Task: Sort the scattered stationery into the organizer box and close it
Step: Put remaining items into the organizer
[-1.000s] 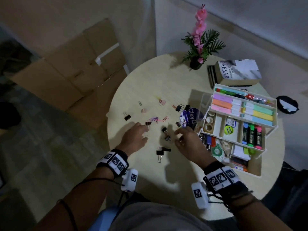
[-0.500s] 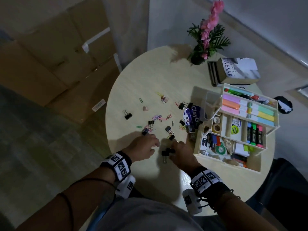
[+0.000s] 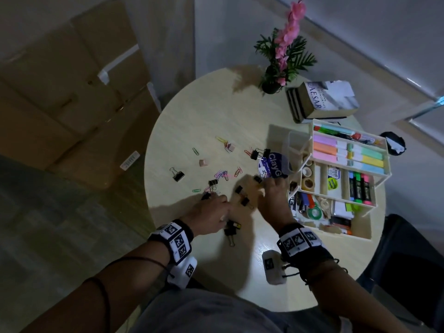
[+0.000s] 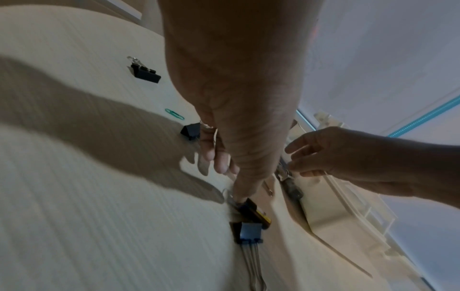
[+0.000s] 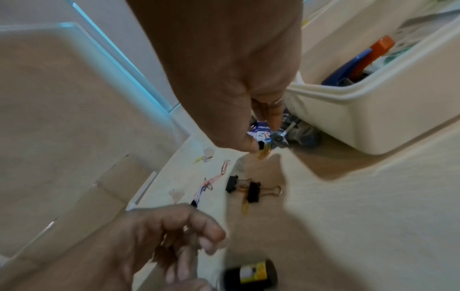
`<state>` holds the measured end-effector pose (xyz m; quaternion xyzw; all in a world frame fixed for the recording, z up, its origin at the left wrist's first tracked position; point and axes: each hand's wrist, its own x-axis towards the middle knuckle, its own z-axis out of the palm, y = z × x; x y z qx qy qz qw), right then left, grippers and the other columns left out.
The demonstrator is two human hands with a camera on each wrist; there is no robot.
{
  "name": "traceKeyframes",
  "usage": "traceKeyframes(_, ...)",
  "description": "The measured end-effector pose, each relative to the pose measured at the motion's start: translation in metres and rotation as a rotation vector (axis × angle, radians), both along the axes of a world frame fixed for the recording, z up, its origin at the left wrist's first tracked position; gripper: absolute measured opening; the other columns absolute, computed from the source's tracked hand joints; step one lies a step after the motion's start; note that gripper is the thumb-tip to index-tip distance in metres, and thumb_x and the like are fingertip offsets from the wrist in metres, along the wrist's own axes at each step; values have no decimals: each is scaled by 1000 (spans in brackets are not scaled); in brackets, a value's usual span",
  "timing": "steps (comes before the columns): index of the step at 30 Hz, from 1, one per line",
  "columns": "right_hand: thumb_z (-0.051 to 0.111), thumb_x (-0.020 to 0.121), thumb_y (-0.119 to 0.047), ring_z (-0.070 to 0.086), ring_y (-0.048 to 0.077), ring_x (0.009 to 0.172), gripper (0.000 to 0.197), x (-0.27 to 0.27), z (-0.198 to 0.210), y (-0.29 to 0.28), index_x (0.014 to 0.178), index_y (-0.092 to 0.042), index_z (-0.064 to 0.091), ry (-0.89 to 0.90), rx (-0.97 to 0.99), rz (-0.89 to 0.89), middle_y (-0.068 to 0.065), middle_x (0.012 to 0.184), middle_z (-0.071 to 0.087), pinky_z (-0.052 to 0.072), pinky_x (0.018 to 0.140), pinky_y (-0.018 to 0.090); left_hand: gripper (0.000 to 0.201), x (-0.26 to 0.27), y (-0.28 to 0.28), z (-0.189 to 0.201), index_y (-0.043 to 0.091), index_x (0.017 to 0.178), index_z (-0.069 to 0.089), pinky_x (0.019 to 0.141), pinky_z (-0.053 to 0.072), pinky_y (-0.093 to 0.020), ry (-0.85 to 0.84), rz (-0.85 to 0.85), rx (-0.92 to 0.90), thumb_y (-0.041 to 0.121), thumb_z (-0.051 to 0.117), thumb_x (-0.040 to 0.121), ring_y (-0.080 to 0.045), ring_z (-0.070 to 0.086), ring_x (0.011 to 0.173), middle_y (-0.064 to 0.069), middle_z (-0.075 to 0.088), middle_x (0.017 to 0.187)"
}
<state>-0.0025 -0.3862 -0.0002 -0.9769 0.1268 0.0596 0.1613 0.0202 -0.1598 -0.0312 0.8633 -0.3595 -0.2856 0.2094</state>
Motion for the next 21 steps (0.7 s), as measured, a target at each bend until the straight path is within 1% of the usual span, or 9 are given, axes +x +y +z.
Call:
traceKeyframes(1,61,76,13,49,40,110,42,5,-4,-3,117,5,62,12,-6,-23,25,119,54,49,96,47,29,4,2,0,19,119,63,88,52,-45,3,19,-15,27,71,92,-28,55,109,-3,58,117)
traceKeyframes(3,55,76,13,47,46,116,49,12,-9,-5,124,6,57,82,-33,-55,29,124,52,46,104,58,30,12,6,1,20,121,65,85,54,-45,26,74,-41,26,72,92,-25,58,107,1,59,119)
traceKeyframes(5,54,80,7,50,47,119,46,14,-10,-1,126,4,56,175,-106,-41,29,121,56,36,115,59,30,20,8,3,21,122,67,82,56,-42,49,136,-69,24,72,93,-20,62,98,3,60,123)
traceKeyframes(7,53,86,-1,54,43,119,40,12,-7,5,125,-1,57,265,-201,-4,24,115,62,19,125,59,28,29,11,6,19,122,68,79,57,-40,65,192,-105,21,72,95,-19,66,90,3,61,124)
traceKeyframes(9,55,90,-8,55,40,120,39,10,-9,8,129,-5,53,306,-218,6,20,117,63,14,125,57,25,39,15,7,18,119,69,80,58,-39,57,225,-125,20,72,95,-21,67,92,1,63,123)
traceKeyframes(11,56,96,-11,60,40,119,40,5,-14,11,135,-5,49,313,-109,-3,22,128,57,36,117,57,22,48,19,6,18,115,70,80,58,-39,30,259,-127,18,72,93,-22,67,96,1,65,118)
traceKeyframes(13,56,100,-9,63,42,113,39,-2,-18,14,137,-2,46,302,13,-4,25,136,49,56,97,53,19,56,23,5,19,111,71,79,58,-40,-19,292,-116,17,72,92,-23,66,98,0,66,112)
traceKeyframes(17,66,95,-18,66,37,87,29,-14,-17,13,118,-5,52,263,130,-92,20,113,61,57,72,44,17,77,21,7,16,110,72,83,51,-36,-67,296,-91,14,69,94,-26,56,109,-4,62,114)
traceKeyframes(21,76,88,-25,67,23,75,25,-18,1,11,98,-11,58,242,298,-282,6,87,69,55,60,35,28,106,-10,12,16,121,67,93,54,-40,-112,242,-127,14,71,94,-24,48,121,-3,56,126)
